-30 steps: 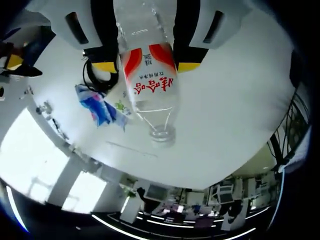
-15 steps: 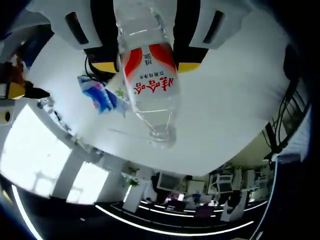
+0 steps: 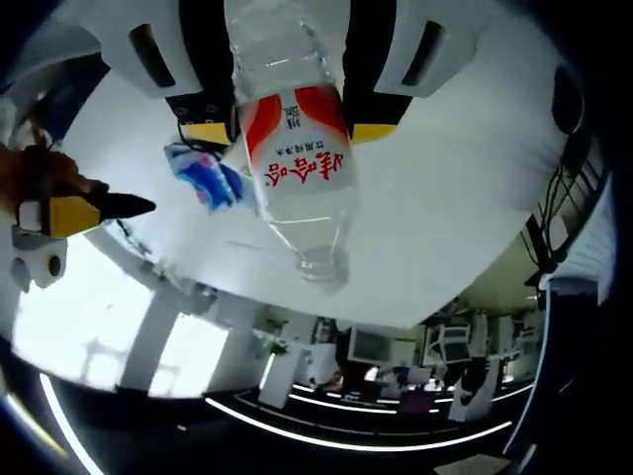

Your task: Arrange the tabletop items into an orderly group along one side of the table until the central work area is clear of visible clutter.

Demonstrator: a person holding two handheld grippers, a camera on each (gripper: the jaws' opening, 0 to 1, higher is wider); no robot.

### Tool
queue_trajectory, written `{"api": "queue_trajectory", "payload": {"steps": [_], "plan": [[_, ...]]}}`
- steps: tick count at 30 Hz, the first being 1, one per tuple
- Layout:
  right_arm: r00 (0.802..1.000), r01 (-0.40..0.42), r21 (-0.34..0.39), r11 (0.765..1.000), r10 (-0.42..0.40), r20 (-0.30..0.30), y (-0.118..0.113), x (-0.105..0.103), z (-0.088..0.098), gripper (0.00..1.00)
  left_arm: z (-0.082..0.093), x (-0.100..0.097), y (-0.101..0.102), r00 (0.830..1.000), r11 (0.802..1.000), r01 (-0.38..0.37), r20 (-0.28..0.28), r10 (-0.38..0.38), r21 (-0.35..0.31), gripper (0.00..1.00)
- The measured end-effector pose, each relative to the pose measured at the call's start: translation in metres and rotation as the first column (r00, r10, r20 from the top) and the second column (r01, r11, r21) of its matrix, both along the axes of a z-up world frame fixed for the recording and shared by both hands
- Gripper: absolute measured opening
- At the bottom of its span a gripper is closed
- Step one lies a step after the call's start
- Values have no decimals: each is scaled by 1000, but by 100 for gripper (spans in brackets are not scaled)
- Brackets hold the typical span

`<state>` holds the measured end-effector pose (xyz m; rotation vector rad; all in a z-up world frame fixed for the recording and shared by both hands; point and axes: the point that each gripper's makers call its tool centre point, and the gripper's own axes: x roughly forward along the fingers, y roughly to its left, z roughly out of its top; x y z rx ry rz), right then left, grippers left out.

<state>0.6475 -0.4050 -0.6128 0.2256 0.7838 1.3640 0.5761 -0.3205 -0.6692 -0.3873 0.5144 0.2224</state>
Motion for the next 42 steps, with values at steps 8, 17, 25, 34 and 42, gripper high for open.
{"api": "queue_trajectory", "payload": {"steps": [8, 17, 25, 34, 42], "plan": [[994, -71, 72, 995, 77, -72, 52, -22, 17, 60, 14, 4, -11, 998, 997, 64, 20, -65, 46, 38], [988, -102, 97, 990, 112, -106, 84, -24, 25, 61, 25, 9, -24, 988, 984, 142, 38, -146, 106, 39], [981, -123, 116, 986, 138, -133, 91, -33, 25, 61, 31, 7, -29, 988, 984, 138, 50, -144, 115, 39], [979, -137, 143, 980, 156, -132, 98, -36, 29, 59, 37, 4, -25, 989, 983, 130, 54, -139, 133, 39], [973, -171, 165, 971, 193, -129, 108, -44, 26, 40, 36, 0, -34, 984, 975, 165, 43, -173, 148, 39]]}}
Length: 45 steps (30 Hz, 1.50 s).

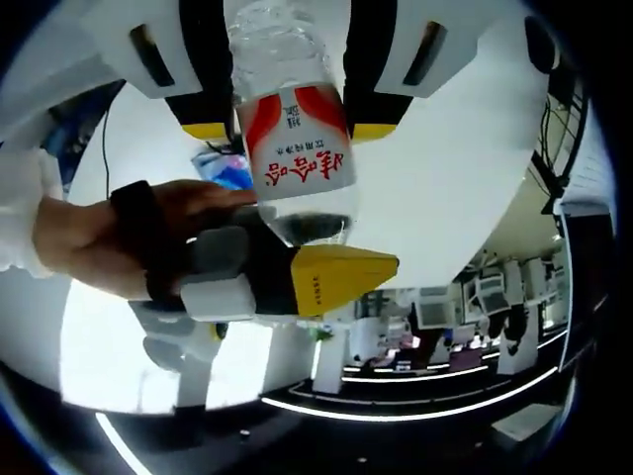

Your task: Arrange the tabletop items into an orderly group along one side of the table until the central work area is clear of visible clutter.

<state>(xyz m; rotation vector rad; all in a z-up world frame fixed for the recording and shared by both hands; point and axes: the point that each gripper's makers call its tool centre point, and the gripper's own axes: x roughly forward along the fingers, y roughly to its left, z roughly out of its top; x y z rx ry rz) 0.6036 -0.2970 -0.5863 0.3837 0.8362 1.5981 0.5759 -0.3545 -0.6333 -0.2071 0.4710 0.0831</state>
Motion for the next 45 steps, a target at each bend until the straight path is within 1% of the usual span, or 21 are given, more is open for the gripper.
{"api": "queue_trajectory", "payload": {"steps": [3, 9, 10, 13, 15, 17, 18, 19, 20, 21, 23, 27, 32, 38, 43, 44, 45], "plan": [[1000, -11, 33, 999, 12, -13, 1, -2, 5, 24, -3, -2, 2, 1000, 1000, -5, -11, 5, -15, 39], [999, -36, 38, 999, 37, -24, 4, -8, 7, 21, -4, -7, 3, 1000, 1000, -10, -30, 9, -17, 40], [999, -46, 49, 998, 47, -8, 4, -11, 10, 21, -4, -8, 4, 999, 1000, -9, -37, 9, -7, 40], [997, -72, 70, 995, 70, 31, 5, -17, 15, 21, -3, -11, 5, 999, 1000, -13, -45, 13, -5, 40], [991, -108, 87, 990, 100, 91, 4, -23, 18, 20, -2, -13, 8, 999, 999, -28, -46, 26, -27, 39], [977, -148, 103, 984, 130, 169, 3, -30, 23, 20, 0, -14, 9, 998, 998, -40, -47, 38, -49, 37], [966, -169, 112, 979, 142, 214, 2, -34, 25, 20, -1, -14, 12, 998, 996, -49, -51, 45, -70, 37], [951, -184, 118, 976, 147, 270, 1, -38, 29, 20, -1, -14, 13, 998, 997, -43, -47, 41, -59, 36], [941, -193, 120, 974, 149, 304, 0, -40, 31, 20, 1, -15, 11, 998, 998, -39, -48, 37, -41, 36], [931, -198, 126, 972, 146, 336, 0, -41, 33, 20, 2, -15, 10, 998, 999, -40, -46, 38, -37, 36], [924, -199, 132, 971, 141, 354, 3, -38, 33, 20, 4, -13, 11, 998, 998, -46, -37, 44, -50, 36], [919, -196, 156, 968, 125, 373, -1, -39, 38, 20, 7, -10, 11, 998, 999, -42, -38, 41, -33, 36], [923, -186, 172, 967, 112, 367, -3, -39, 40, 20, 6, -9, 10, 998, 999, -40, -45, 39, -24, 37], [918, -202, 186, 962, 120, 378, -2, -41, 41, 20, 8, -12, 12, 998, 998, -53, -39, 52, -28, 37], [919, -209, 197, 958, 124, 373, 1, -43, 41, 20, 10, -15, 12, 998, 997, -60, -32, 59, -45, 43], [920, -208, 198, 958, 123, 371, 2, -43, 41, 20, 9, -16, 11, 998, 997, -58, -36, 56, -45, 45], [921, -207, 198, 958, 123, 370, 3, -41, 40, 20, 6, -19, 10, 997, 997, -57, -59, 54, -49, 46]]}}
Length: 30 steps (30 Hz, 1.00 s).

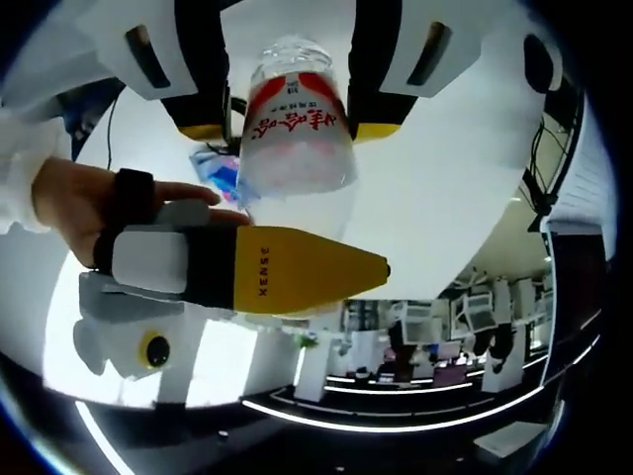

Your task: Arrange the tabletop items into an orderly group along one side of the table until the central work area is clear of visible clutter.

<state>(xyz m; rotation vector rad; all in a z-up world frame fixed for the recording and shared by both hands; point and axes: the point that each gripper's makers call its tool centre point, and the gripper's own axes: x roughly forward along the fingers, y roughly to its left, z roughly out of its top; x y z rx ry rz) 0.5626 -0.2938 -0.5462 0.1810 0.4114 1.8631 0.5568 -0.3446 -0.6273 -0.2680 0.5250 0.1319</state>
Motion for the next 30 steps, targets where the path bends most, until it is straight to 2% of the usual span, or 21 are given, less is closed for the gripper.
{"api": "queue_trajectory", "payload": {"steps": [3, 5, 9, 11, 15, 23, 30], "plan": [[1000, 11, 16, 1000, -11, -7, 0, 5, 2, 20, -7, -7, 1, 1000, 1000, -2, -18, 2, 11, 56], [999, 24, 14, 1000, -24, -21, 1, 13, 0, 20, -9, -12, 3, 1000, 1000, -16, -23, 17, 5, 58], [999, 52, -27, 998, -52, 6, 4, 30, -13, 21, -6, -24, 4, 999, 999, -42, -10, 42, -29, 59], [998, 57, -37, 998, -56, 25, 3, 36, -21, 21, -4, -26, 3, 999, 998, -45, 10, 45, -36, 60], [996, 79, -46, 996, -77, 36, 4, 50, -31, 21, -5, -34, 2, 999, 998, -51, 10, 51, -38, 60], [992, 120, -46, 992, -118, 49, 10, 72, -40, 21, 0, -41, -1, 996, 996, -73, 38, 75, -49, 63], [985, 161, -29, 987, -159, 67, 20, 97, -42, 21, -2, -50, -4, 996, 996, -74, 44, 77, -59, 63]]}}
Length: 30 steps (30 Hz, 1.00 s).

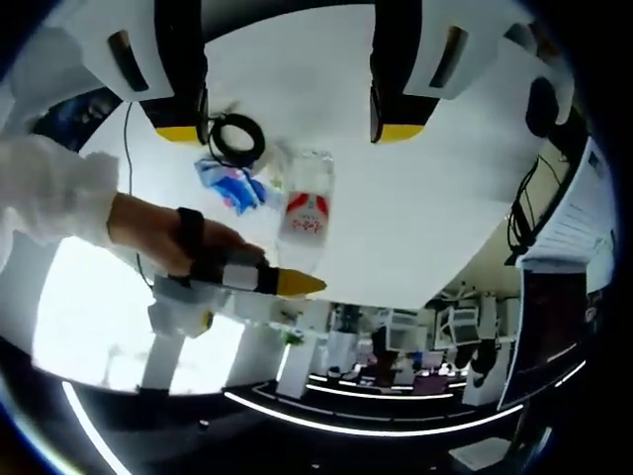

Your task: Arrange the tabletop items into an orderly group along one side of the table until the central work area is clear of visible clutter.

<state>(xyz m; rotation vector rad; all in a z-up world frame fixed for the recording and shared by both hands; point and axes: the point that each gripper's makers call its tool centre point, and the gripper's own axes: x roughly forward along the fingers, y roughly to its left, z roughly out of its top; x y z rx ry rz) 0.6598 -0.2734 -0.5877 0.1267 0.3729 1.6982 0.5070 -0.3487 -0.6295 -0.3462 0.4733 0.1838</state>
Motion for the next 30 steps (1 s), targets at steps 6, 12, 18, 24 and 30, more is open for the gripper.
{"api": "queue_trajectory", "payload": {"steps": [6, 12, 18, 24, 30], "plan": [[994, 2, 21, 1000, -4, 105, 9, 9, 0, 21, -3, -10, -5, 1000, 1000, 3, -6, -3, 5, 62], [992, 22, 29, 999, -25, 122, 15, 25, -2, 21, -2, -12, 0, 999, 999, -25, 21, 26, -43, 61], [992, 34, 47, 998, -39, 118, 24, 42, -3, 21, -8, -14, -8, 1000, 998, -6, 1, 7, -60, 61], [990, 46, 56, 997, -53, 133, 29, 54, -7, 21, -7, -13, -9, 1000, 997, -8, 8, 8, -71, 60], [987, 38, 58, 998, -47, 153, 37, 70, -12, 21, -7, -15, -8, 1000, 997, -20, 10, 21, -78, 58]]}}
